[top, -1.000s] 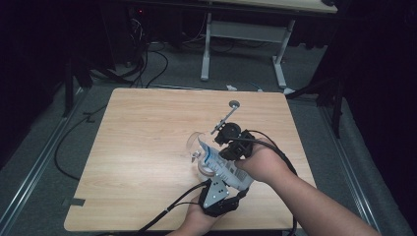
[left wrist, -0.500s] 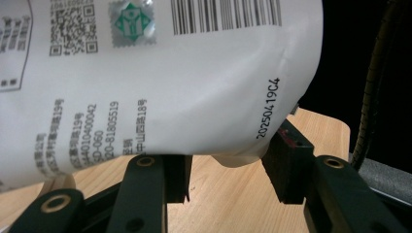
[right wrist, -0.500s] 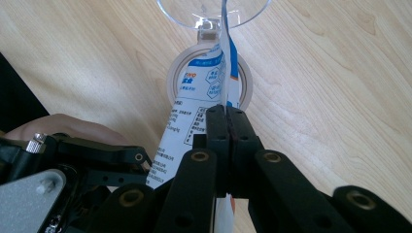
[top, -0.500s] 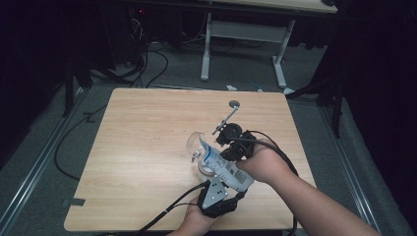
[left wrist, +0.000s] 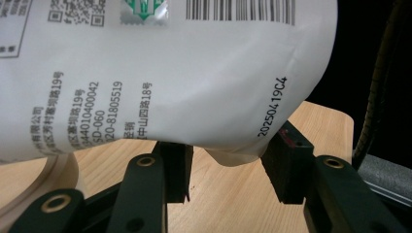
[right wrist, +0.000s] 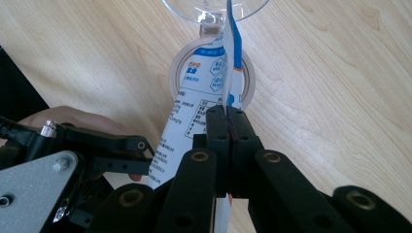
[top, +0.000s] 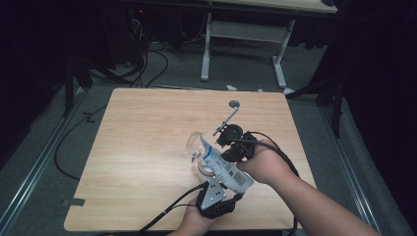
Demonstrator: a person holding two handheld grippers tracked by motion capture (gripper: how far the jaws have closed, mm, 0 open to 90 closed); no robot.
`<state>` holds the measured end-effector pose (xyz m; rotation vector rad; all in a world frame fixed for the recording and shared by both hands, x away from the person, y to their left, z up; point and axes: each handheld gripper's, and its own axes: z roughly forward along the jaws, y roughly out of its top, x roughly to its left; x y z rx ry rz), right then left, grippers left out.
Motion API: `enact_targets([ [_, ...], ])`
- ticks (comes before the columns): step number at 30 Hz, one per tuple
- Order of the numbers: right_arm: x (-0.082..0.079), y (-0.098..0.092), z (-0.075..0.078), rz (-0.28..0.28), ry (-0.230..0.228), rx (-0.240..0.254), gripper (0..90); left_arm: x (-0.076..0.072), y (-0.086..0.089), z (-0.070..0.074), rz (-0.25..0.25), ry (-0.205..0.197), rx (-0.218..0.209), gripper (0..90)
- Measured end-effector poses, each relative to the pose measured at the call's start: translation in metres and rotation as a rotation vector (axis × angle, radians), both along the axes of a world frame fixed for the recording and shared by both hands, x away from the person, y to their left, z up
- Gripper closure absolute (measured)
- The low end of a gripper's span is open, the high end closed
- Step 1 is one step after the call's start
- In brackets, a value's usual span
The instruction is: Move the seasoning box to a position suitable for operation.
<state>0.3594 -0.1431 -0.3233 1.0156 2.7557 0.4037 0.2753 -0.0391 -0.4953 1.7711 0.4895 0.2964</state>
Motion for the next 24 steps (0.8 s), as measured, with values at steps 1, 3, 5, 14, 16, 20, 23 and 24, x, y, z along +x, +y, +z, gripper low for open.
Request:
enact_targets([
  [1,0.000,0.000,0.000,-0.002,0.001,-0.001,89.9,0.000,0.000,-0.001,0.000,0.004,0.001,57.5],
  [3,-0.001,0.000,-0.001,-0.007,0.005,0.004,89.9,0.001,0.001,-0.003,0.002,0.008,0.003,57.5],
  [5,-0.001,-0.001,-0.002,-0.005,0.008,0.001,89.9,0.001,0.001,-0.005,0.002,0.012,0.007,57.5],
  [14,-0.004,-0.003,-0.004,-0.003,0.021,-0.012,89.9,0.000,0.001,-0.011,0.002,0.018,0.020,57.3],
  [16,-0.004,-0.004,-0.003,-0.003,0.022,-0.013,89.9,0.001,0.002,-0.012,0.002,0.020,0.023,57.3],
  [20,-0.004,-0.005,-0.004,-0.006,0.027,-0.018,89.9,0.002,0.003,-0.015,0.005,0.025,0.030,57.1],
  [23,-0.005,-0.005,-0.004,-0.005,0.029,-0.018,89.8,0.003,0.005,-0.017,0.006,0.028,0.036,57.0],
  [24,-0.005,-0.005,-0.004,-0.005,0.029,-0.021,89.8,0.003,0.005,-0.018,0.008,0.029,0.039,56.9],
])
